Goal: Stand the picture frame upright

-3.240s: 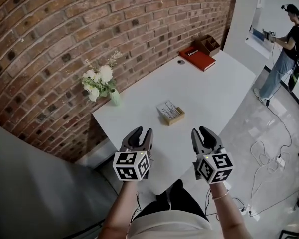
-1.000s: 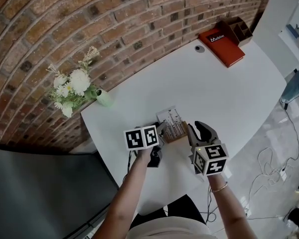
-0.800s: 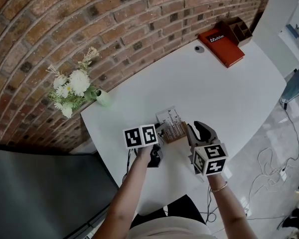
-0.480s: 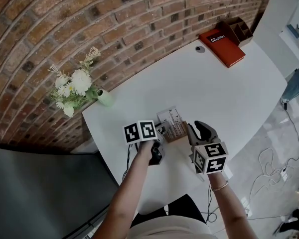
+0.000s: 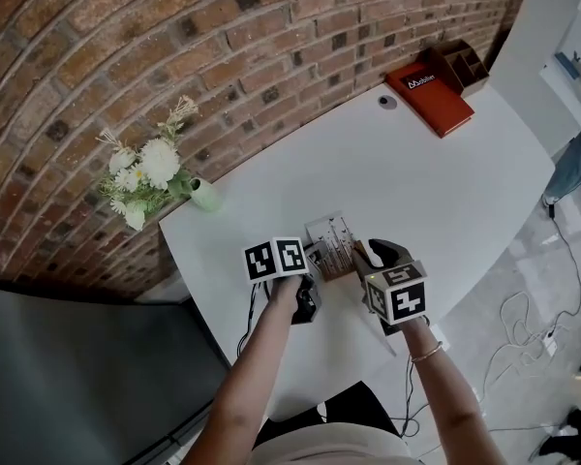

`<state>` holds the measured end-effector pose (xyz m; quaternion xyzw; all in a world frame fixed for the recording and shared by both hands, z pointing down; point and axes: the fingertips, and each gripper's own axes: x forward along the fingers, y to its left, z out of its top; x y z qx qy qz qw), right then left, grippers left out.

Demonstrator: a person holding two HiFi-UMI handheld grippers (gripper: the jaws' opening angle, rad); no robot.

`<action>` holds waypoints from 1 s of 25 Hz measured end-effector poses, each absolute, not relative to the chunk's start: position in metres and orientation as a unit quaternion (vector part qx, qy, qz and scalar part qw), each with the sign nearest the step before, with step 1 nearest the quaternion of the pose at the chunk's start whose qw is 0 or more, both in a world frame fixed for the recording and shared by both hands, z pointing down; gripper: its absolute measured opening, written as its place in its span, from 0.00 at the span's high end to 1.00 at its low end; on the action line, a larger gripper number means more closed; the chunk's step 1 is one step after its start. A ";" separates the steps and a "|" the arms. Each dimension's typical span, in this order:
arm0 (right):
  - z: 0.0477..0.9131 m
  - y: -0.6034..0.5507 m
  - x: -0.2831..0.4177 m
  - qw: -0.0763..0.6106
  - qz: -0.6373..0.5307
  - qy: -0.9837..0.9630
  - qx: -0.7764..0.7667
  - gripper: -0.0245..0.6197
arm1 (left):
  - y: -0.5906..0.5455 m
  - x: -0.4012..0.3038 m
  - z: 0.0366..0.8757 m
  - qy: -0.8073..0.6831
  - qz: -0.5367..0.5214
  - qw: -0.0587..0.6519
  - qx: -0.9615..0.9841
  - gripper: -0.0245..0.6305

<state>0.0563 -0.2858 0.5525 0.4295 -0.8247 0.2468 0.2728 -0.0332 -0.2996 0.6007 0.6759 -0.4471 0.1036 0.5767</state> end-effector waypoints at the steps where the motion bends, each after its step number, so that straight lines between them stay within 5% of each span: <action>1: 0.554 -0.288 0.055 0.277 0.247 -0.824 0.429 0.76 | -0.300 -0.033 0.601 -0.448 0.104 0.576 0.676 0.83; 25: 0.583 -0.298 0.050 0.352 0.300 -0.778 0.424 0.80 | -0.300 -0.033 0.601 -0.440 0.106 0.578 0.678 0.83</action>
